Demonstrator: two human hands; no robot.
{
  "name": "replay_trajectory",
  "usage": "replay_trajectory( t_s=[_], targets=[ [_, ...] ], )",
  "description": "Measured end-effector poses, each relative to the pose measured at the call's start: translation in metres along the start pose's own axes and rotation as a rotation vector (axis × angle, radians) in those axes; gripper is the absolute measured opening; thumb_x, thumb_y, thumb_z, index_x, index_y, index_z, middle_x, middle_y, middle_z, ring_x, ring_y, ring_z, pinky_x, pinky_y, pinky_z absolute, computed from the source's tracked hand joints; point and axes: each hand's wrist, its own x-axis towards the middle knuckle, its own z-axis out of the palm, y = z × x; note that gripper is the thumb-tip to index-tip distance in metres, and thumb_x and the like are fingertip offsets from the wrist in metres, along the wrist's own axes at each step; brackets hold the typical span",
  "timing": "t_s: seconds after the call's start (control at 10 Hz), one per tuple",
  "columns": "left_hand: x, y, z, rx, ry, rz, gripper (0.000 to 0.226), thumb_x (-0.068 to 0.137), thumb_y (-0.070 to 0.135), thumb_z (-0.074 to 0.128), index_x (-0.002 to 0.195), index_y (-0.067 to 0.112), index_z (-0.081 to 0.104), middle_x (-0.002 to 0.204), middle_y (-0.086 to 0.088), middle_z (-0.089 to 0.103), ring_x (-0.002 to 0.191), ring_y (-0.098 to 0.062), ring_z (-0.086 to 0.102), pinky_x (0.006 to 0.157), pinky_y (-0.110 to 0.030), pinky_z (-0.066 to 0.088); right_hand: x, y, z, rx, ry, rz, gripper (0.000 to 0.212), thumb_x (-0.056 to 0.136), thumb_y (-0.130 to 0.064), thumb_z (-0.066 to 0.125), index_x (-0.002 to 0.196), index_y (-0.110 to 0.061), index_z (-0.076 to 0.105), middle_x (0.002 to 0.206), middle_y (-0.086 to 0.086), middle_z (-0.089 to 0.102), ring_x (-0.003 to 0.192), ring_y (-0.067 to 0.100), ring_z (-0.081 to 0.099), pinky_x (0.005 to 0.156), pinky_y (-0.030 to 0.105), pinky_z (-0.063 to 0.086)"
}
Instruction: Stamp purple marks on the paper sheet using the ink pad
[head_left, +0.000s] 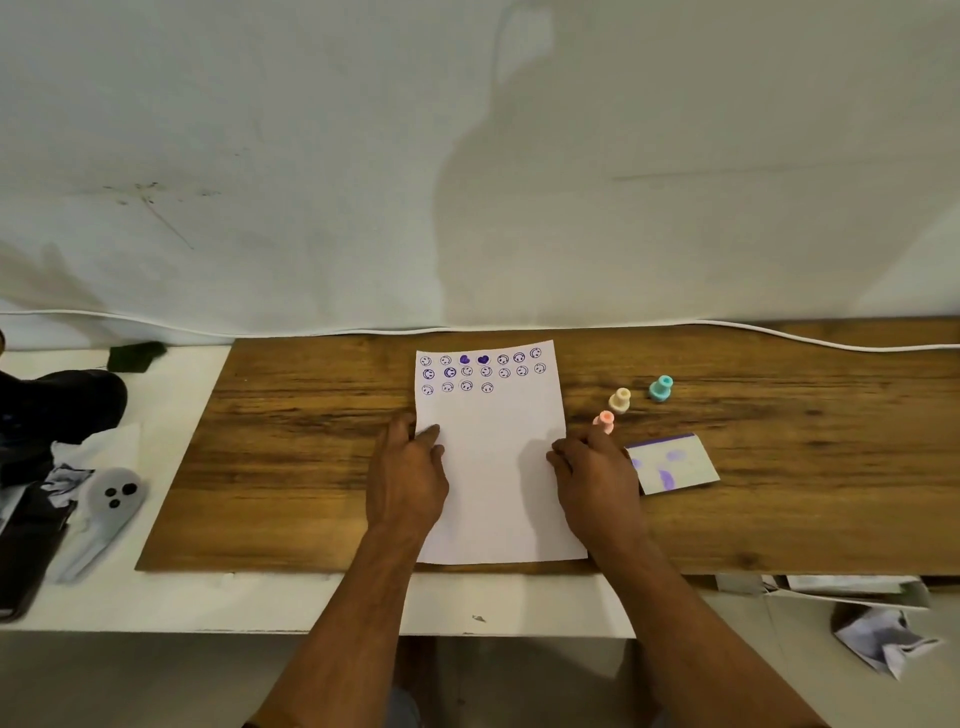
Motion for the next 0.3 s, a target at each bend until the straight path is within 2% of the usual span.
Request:
replay_trajectory(
  t_s=[0.1, 0.3],
  targets=[
    [-0.005, 0.001, 0.0, 0.054, 0.025, 0.013, 0.034, 0.095, 0.015, 0.066, 0.128, 0.012, 0.072, 0.14, -0.016, 0.056, 0.127, -0.036, 0.05, 0.105, -0.048, 0.046, -0.006, -0.001, 0.0, -0.075, -0.002, -0.029, 0.022, 0.1, -0.021, 0.067, 0.115, -0.008, 0.077, 0.118, 0.014, 0.067, 0.097, 0.027, 0.065, 0.082, 0.039, 0.058],
    [-0.01, 0.011, -0.01, 0.196, -0.06, -0.028, 0.049, 0.1, 0.034, 0.054, 0.148, 0.022, 0.052, 0.16, -0.011, 0.037, 0.146, -0.032, 0.032, 0.116, -0.05, 0.036, 0.002, -0.021, -0.023, -0.189, -0.112, -0.056, 0.033, 0.1, -0.043, 0.062, 0.115, -0.018, 0.077, 0.107, 0.004, 0.074, 0.104, 0.023, 0.061, 0.092, 0.039, 0.054]
  ],
)
